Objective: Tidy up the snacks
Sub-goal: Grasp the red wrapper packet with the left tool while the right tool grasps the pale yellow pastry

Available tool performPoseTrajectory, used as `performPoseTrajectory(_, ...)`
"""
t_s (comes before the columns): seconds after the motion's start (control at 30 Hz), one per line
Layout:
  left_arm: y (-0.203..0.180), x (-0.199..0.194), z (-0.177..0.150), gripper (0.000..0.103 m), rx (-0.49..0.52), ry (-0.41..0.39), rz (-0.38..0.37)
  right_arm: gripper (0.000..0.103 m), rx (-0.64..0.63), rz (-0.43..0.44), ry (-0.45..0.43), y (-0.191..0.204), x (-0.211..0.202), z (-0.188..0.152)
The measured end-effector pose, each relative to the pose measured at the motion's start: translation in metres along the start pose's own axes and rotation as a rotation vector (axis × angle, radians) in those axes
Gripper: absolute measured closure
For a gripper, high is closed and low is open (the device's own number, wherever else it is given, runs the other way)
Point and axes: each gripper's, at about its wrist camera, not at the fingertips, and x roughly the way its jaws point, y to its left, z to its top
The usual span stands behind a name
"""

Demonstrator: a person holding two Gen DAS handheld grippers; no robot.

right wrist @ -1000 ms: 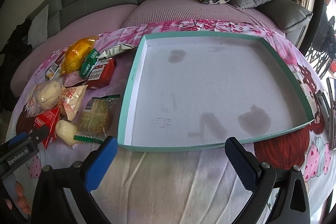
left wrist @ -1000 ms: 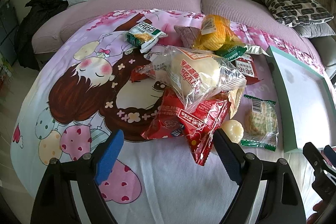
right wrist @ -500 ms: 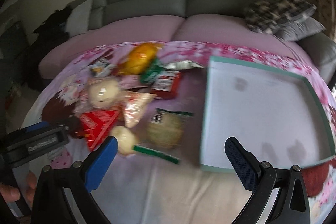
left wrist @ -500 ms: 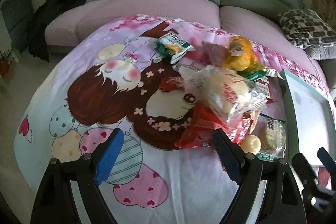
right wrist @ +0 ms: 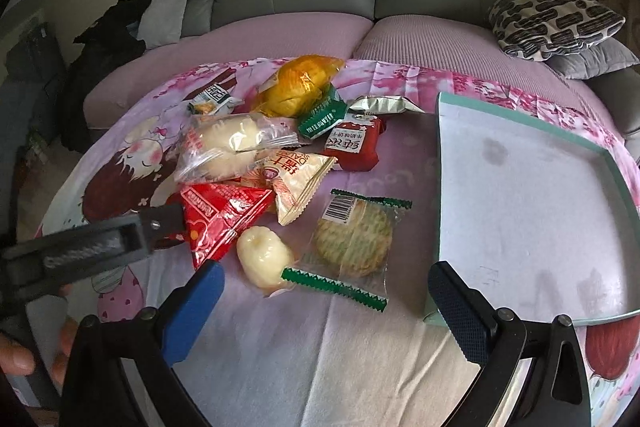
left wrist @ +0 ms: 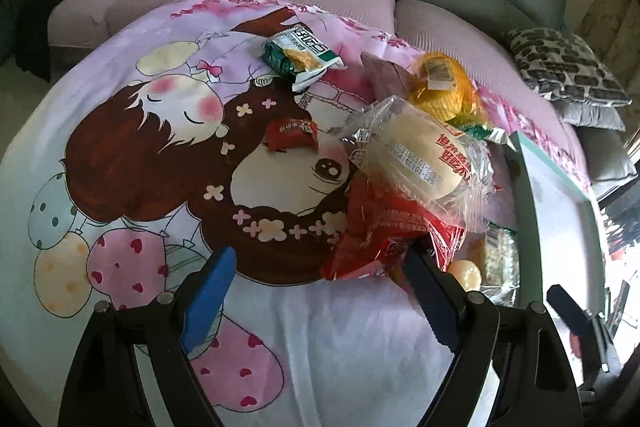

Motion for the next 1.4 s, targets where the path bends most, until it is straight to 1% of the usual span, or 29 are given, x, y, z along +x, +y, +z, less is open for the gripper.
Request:
performPoseTrajectory(0.1,0.001,-0.009,0.001,0.016,0.003,-0.029,-0.009,0.0,0.004,0.004,0.0,-0.002,-0.001,-0.001)
performPoseTrajectory(0.17,0.001,-0.011,0.001,0.016,-0.01,-0.039,-0.053,0.0,0.006,0.005,-0.001,-0.002,-0.002,0.0)
performPoseTrajectory(0.2,-0.001,-0.009,0.002,0.016,-0.008,-0.034,-0.07,0.0,0.004,0.004,-0.002,-0.002,-0.002,0.0)
performPoseTrajectory(0.3,-0.013,-0.001,0.002,0.016,0.026,-0.005,-0.067,0.0,-0.001,-0.002,-0.001,-0.003,-0.002,-0.001)
performPoseTrajectory(0.37,-0.018,0.001,0.002,0.016,0.037,-0.007,-0.094,0.0,0.002,-0.005,0.0,-0.003,-0.002,0.0)
performPoseTrajectory(0.43,-0.021,0.004,0.001,0.016,0.044,-0.007,-0.09,0.0,0.0,-0.008,0.0,-0.003,-0.002,0.0)
performPoseTrajectory(0.5,-0.018,0.012,0.0,0.018,0.034,0.017,-0.081,0.0,-0.005,-0.013,0.0,-0.001,-0.002,0.0)
performPoseTrajectory(0.53,-0.016,0.015,-0.001,0.018,0.017,0.027,-0.105,0.0,-0.007,-0.014,-0.001,-0.001,-0.002,0.0)
performPoseTrajectory(0.57,-0.012,0.017,-0.002,0.021,-0.008,0.038,-0.133,0.0,-0.012,-0.015,-0.002,0.0,-0.001,0.0)
performPoseTrajectory(0.6,-0.008,0.019,-0.002,0.027,-0.03,0.044,-0.151,0.0,-0.017,-0.018,-0.002,0.0,-0.001,0.0)
performPoseTrajectory(0.73,0.002,0.017,-0.002,0.038,-0.067,0.04,-0.164,0.0,-0.041,-0.021,-0.012,0.006,-0.002,0.0)
performPoseTrajectory(0.8,0.008,0.017,-0.003,0.046,-0.09,0.046,-0.173,0.001,-0.054,-0.013,-0.021,0.01,-0.002,0.0)
performPoseTrajectory(0.83,0.012,0.017,-0.004,0.048,-0.105,0.049,-0.178,0.004,-0.061,-0.005,-0.024,0.012,-0.002,0.001)
performPoseTrajectory(0.97,0.026,0.017,-0.004,0.05,-0.162,0.051,-0.212,0.01,-0.09,0.029,-0.03,0.024,0.001,0.001)
performPoseTrajectory(1.13,0.039,0.015,-0.006,0.054,-0.212,0.048,-0.231,0.031,-0.115,0.058,-0.009,0.034,0.01,0.003)
performPoseTrajectory(1.23,0.046,0.014,-0.006,0.054,-0.234,0.045,-0.241,0.036,-0.103,0.072,0.006,0.036,0.016,0.005)
performPoseTrajectory(1.3,0.049,0.013,-0.006,0.054,-0.239,0.044,-0.247,0.047,-0.101,0.072,0.021,0.037,0.021,0.006)
performPoseTrajectory(1.33,0.05,0.013,-0.006,0.054,-0.239,0.045,-0.249,0.051,-0.101,0.069,0.025,0.038,0.023,0.006)
performPoseTrajectory(1.4,0.051,0.012,-0.006,0.054,-0.24,0.044,-0.254,0.053,-0.1,0.064,0.03,0.038,0.026,0.007)
